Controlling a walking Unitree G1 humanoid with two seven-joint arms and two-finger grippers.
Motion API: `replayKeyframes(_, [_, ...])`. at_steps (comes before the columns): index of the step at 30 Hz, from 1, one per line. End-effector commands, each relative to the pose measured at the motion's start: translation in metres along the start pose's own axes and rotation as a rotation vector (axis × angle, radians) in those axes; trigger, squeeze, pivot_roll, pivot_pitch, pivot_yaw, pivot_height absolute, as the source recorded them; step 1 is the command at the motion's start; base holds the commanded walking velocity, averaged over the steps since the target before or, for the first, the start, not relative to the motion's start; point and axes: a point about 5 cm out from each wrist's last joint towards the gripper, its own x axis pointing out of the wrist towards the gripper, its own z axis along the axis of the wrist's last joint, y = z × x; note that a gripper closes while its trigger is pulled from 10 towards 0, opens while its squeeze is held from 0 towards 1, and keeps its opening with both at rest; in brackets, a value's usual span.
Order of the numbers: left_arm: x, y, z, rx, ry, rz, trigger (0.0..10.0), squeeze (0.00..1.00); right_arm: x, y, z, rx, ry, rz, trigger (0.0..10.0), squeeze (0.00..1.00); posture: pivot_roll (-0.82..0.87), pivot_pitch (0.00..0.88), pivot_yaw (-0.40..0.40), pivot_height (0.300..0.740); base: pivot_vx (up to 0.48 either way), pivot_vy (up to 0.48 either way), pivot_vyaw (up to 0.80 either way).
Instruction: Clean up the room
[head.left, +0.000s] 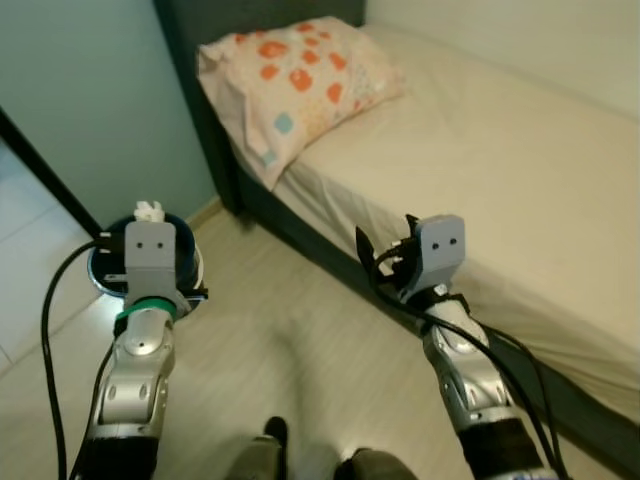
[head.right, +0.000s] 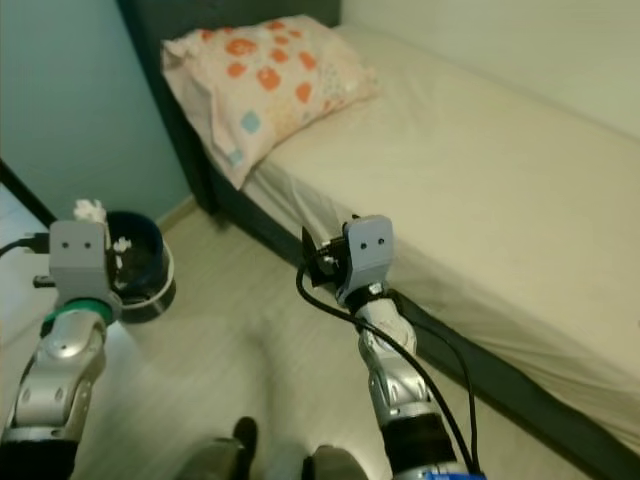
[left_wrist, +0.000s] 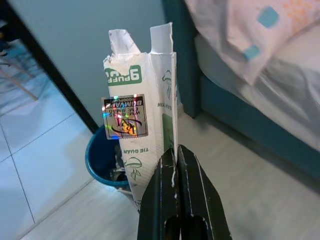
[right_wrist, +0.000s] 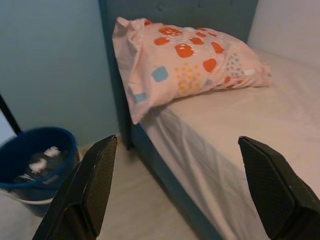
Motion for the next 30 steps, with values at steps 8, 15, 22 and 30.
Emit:
replayKeyframes(8, [0.002, 0.01, 0.0, 0.078, -0.032, 0.035, 10.0, 0.0, 0.001, 0.005, 0.0, 0.03, 0.002, 0.018, 10.0, 0.0, -0.06, 0.083, -0.002, 0.734, 0.0, 0.0, 0.78])
replayKeyframes(15, [0.005, 0.01, 0.008, 0.106, -0.068, 0.038, 10.0, 0.0, 0.0, 0.002, 0.0, 0.035, -0.001, 0.012, 10.0, 0.0, -0.06, 0.078, 0.005, 0.734, 0.0, 0.0, 0.77])
replayKeyframes(22, [0.006, 0.01, 0.01, 0.121, -0.086, 0.038, 10.0, 0.0, 0.001, 0.005, 0.001, 0.06, -0.008, 0.014, 10.0, 0.0, -0.06, 0.075, 0.006, 0.734, 0.204, 0.0, 0.74])
replayKeyframes(30, [0.007, 0.008, 0.011, 0.125, -0.092, 0.033, 10.0, 0.0, 0.002, 0.005, 0.003, 0.052, -0.019, 0.014, 10.0, 0.0, -0.06, 0.074, 0.006, 0.734, 0.48, 0.0, 0.0])
